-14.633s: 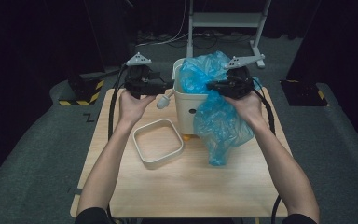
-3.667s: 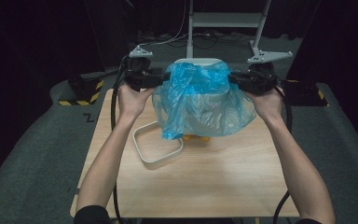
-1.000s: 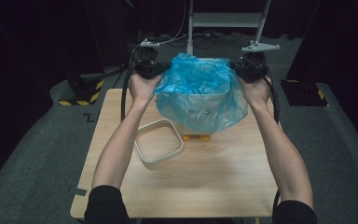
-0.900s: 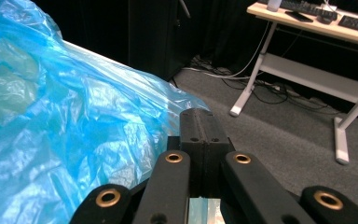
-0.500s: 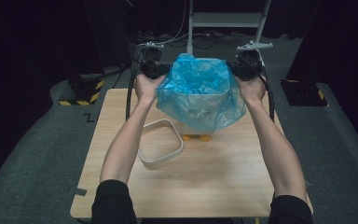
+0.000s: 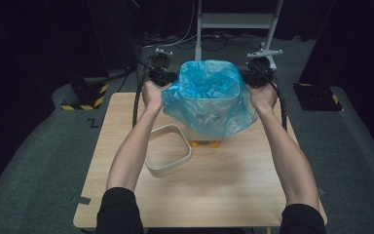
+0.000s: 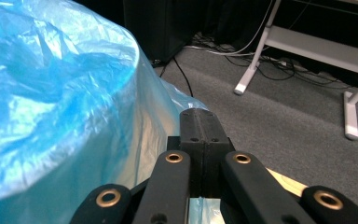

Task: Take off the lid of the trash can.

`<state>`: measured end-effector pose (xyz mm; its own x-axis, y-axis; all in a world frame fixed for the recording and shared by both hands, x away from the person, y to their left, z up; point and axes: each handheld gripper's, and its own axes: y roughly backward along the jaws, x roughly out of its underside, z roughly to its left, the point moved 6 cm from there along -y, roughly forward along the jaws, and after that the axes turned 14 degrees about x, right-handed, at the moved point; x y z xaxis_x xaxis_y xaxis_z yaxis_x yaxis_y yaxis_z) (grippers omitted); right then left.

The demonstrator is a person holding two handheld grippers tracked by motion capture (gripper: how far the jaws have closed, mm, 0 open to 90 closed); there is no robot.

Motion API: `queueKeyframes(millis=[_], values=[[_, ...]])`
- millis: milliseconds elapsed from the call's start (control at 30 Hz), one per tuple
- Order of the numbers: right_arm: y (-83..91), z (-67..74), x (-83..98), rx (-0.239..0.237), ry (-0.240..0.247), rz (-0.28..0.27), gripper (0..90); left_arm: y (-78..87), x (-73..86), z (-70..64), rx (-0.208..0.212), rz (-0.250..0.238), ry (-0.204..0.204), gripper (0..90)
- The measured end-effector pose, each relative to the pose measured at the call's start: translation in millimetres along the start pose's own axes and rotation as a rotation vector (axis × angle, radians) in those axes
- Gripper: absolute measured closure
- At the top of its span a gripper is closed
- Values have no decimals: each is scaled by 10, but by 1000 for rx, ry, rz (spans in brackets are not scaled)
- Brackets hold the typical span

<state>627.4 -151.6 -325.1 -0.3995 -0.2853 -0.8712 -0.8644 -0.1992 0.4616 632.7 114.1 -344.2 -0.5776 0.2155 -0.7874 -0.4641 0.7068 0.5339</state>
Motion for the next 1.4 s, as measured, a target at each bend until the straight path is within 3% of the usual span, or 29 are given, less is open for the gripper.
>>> queueKeyframes(millis=[233, 367, 500, 633, 800, 1000, 1167, 1400], values=[[64, 8, 34, -10, 6, 5, 900, -3, 64, -37, -7, -9, -5, 897], [99, -27, 68, -14, -13, 2, 879, 84, 53, -51, -34, -43, -3, 761], [172, -89, 57, -9, -35, -14, 837, 200, 60, -41, -27, -68, 24, 669], [274, -130, 31, -3, -44, -32, 793, 332, 60, -8, -52, -92, 37, 592], [441, -151, -24, -20, -45, -73, 759, 522, 34, -32, -100, -112, -2, 526], [604, -121, -67, -39, -39, -99, 689, 729, 26, -131, -87, -138, -22, 476], [731, -76, -99, -69, -33, -122, 663, 944, 50, -250, -32, -206, -24, 461], [943, 57, -156, -119, -5, -168, 638, 1140, 150, -483, 25, -213, -79, 438]])
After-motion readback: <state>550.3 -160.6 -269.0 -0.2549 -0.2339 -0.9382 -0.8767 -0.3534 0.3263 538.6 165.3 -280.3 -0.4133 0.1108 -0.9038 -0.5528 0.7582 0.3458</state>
